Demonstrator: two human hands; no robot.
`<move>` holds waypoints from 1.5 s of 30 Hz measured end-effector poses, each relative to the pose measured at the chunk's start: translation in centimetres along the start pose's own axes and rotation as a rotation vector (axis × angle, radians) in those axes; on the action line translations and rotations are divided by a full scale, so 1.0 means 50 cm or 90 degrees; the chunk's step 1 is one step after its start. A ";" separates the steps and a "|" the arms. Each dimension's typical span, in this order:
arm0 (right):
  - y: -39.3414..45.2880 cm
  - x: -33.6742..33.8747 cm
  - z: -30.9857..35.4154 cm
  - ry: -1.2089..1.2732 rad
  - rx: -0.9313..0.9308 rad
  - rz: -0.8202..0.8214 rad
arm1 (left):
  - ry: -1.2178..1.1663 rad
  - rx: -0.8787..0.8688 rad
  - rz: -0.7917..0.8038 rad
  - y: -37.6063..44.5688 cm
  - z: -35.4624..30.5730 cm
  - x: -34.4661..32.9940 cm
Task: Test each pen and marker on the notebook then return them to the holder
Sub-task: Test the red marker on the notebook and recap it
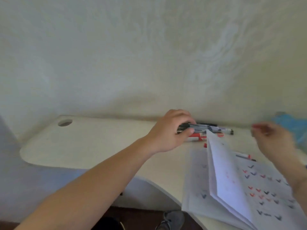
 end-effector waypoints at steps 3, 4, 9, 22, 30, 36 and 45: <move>-0.022 -0.119 -0.028 -0.217 0.105 0.194 | -0.106 0.017 0.004 0.065 -0.029 -0.091; -0.021 -0.136 -0.032 -0.262 0.116 0.251 | -0.168 0.059 0.016 0.081 -0.030 -0.112; -0.025 -0.158 -0.026 -0.266 0.141 0.397 | -0.150 0.180 0.391 0.085 -0.037 -0.238; -0.055 0.067 -0.036 -0.068 0.112 0.172 | 0.400 0.025 0.124 0.130 -0.134 -0.342; -0.168 0.122 -0.135 0.555 -0.136 0.121 | -0.070 -0.050 0.225 0.059 -0.155 -0.413; -0.196 0.064 -0.097 0.499 -0.091 0.245 | -0.117 -0.105 0.274 0.046 -0.175 -0.433; -0.209 0.096 -0.063 0.507 0.026 0.222 | -0.262 -0.110 0.323 0.032 -0.208 -0.425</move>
Point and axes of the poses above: each hand's wrist, its own y-axis towards the middle knuckle, its own x-axis out of the back of the hand, z = x × y, the point moved 10 cm from there along y, towards the middle knuckle, and after that the axes turned 13 degrees about -y, right-handed, at the moved point
